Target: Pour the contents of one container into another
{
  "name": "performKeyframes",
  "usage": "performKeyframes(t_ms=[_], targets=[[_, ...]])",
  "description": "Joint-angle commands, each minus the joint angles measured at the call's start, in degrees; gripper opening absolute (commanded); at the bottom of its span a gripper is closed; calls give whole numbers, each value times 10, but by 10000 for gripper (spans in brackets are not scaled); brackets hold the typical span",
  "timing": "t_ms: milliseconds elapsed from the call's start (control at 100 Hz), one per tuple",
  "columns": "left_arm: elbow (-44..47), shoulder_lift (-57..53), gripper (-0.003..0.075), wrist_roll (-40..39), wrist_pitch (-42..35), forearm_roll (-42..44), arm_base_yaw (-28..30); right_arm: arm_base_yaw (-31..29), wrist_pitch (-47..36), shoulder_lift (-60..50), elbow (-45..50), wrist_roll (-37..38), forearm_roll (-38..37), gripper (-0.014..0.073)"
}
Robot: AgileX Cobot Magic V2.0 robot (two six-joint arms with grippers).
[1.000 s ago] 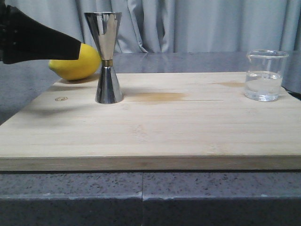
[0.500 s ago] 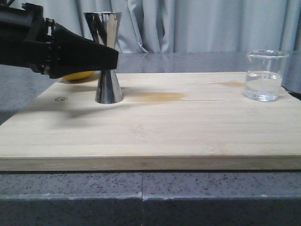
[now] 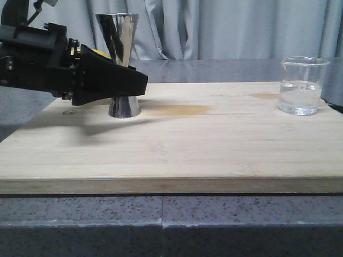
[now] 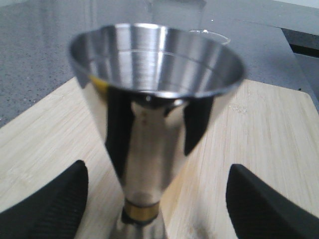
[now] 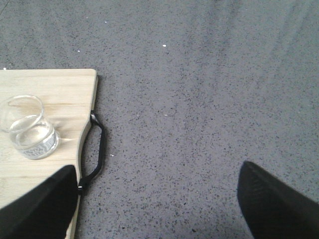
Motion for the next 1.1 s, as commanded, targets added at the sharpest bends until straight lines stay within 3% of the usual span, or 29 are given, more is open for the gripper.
performKeyframes(t_ms=[0,330,690,1090], targets=[[-21,-21,519,3,65,-45,-6,-3,-42,7,-19,-4,-3,603],[-25,-21,504,3,62,-45,-6,-3,-42,7,-19,-4,-3,603],[-25,-21,227,3,61,-45,-6,-3,-42,7,-19,-4,-3,603],[-25,-21,81,3,61,-45,-6,-3,-42,7,-19,-4,-1,603]])
